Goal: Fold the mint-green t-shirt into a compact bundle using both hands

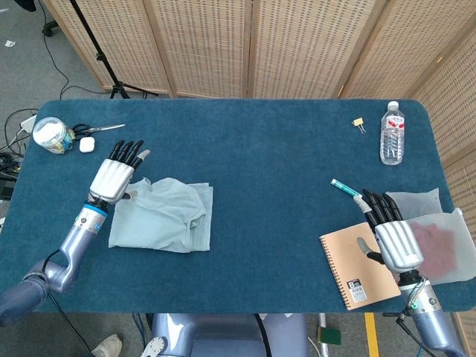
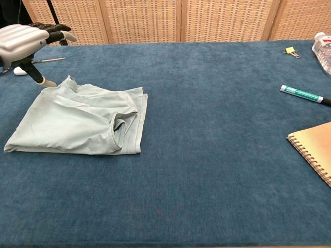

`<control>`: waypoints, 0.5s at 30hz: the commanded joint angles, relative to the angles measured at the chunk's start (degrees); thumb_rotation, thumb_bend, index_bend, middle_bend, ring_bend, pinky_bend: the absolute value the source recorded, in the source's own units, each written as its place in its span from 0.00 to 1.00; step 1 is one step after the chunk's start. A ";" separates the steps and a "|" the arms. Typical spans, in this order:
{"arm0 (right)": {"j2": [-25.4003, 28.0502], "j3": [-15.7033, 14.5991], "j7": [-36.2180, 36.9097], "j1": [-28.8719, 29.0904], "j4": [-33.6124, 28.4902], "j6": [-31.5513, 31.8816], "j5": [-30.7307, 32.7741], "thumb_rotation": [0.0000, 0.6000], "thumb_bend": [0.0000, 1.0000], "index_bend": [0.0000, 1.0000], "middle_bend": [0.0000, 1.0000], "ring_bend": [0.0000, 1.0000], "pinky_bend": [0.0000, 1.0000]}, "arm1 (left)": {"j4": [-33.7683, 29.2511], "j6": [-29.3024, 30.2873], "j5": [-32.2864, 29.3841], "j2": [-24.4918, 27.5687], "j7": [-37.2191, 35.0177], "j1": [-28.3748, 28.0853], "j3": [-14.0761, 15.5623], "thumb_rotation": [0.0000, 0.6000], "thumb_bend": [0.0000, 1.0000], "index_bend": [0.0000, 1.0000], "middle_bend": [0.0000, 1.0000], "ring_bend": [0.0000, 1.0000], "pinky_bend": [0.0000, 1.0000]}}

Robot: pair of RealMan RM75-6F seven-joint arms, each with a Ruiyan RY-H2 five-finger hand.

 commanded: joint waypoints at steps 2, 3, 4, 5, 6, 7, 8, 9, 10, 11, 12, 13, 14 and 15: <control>-0.26 -0.11 -0.34 0.11 0.18 -0.42 0.18 1.00 0.39 0.00 0.00 0.00 0.00 | 6.97 -3.17 -0.94 -2.68 -4.69 0.17 0.57 1.00 0.00 0.00 0.00 0.00 0.00; -0.30 -0.11 -0.38 0.12 0.20 -0.46 0.20 1.00 0.39 0.00 0.00 0.00 0.00 | 7.68 -3.41 -0.93 -3.03 -5.14 0.10 0.62 1.00 0.00 0.00 0.00 0.00 0.00; -0.38 -0.11 -0.51 0.16 0.26 -0.55 0.25 1.00 0.39 0.00 0.00 0.00 0.00 | 9.02 -4.00 -0.95 -3.71 -6.08 -0.05 0.69 1.00 0.00 0.00 0.00 0.00 0.00; -0.45 -0.10 -0.64 0.19 0.31 -0.63 0.32 1.00 0.39 0.00 0.00 0.00 0.00 | 10.43 -4.59 -0.99 -4.46 -6.88 -0.27 0.71 1.00 0.00 0.00 0.00 0.00 0.00; -0.49 -0.09 -0.70 0.19 0.34 -0.66 0.39 1.00 0.39 0.00 0.00 0.00 0.00 | 11.49 -4.96 -1.04 -5.05 -7.35 -0.44 0.69 1.00 0.00 0.00 0.00 0.00 0.00; -0.52 -0.08 -0.76 0.19 0.38 -0.70 0.46 1.00 0.39 0.00 0.00 0.00 0.00 | 12.51 -5.39 -1.09 -5.63 -7.77 -0.60 0.69 1.00 0.00 0.00 0.00 0.00 0.00; -0.55 -0.06 -0.81 0.20 0.43 -0.73 0.54 1.00 0.39 0.00 0.00 0.00 0.00 | 13.83 -5.99 -1.09 -6.38 -8.26 -0.79 0.79 1.00 0.00 0.00 0.00 0.00 0.00; -0.57 -0.04 -0.82 0.19 0.46 -0.76 0.61 1.00 0.39 0.00 0.00 0.00 0.00 | 14.84 -6.43 -1.03 -6.93 -8.54 -0.94 0.91 1.00 0.00 0.00 0.00 0.00 0.00; -0.58 -0.03 -0.81 0.19 0.49 -0.79 0.67 1.00 0.39 0.00 0.00 0.00 0.00 | 15.80 -6.83 -0.95 -7.45 -8.74 -1.06 1.06 1.00 0.00 0.00 0.00 0.00 0.00; -0.59 -0.01 -0.81 0.21 0.52 -0.83 0.72 1.00 0.39 0.00 0.00 0.00 0.00 | 16.75 -7.22 -0.89 -7.98 -8.94 -1.18 1.18 1.00 0.00 0.00 0.00 0.00 0.00; -0.58 0.01 -0.81 0.22 0.55 -0.86 0.76 1.00 0.39 0.00 0.00 0.00 0.00 | 17.67 -7.63 -0.84 -8.48 -9.11 -1.27 1.31 1.00 0.00 0.00 0.00 0.00 0.00; -0.59 0.02 -0.81 0.22 0.57 -0.88 0.79 1.00 0.39 0.00 0.00 0.00 0.00 | 18.57 -8.03 -0.85 -9.00 -9.31 -1.35 1.38 1.00 0.00 0.00 0.00 0.00 0.00; -0.60 0.04 -0.81 0.24 0.59 -0.90 0.82 1.00 0.39 0.00 0.00 0.00 0.00 | 19.39 -8.44 -0.86 -9.48 -9.56 -1.43 1.44 1.00 0.00 0.00 0.00 0.00 0.00; -0.60 0.04 -0.79 0.25 0.61 -0.93 0.83 1.00 0.39 0.00 0.00 0.00 0.00 | 20.16 -8.85 -0.85 -9.93 -9.83 -1.52 1.52 1.00 0.00 0.00 0.00 0.00 0.00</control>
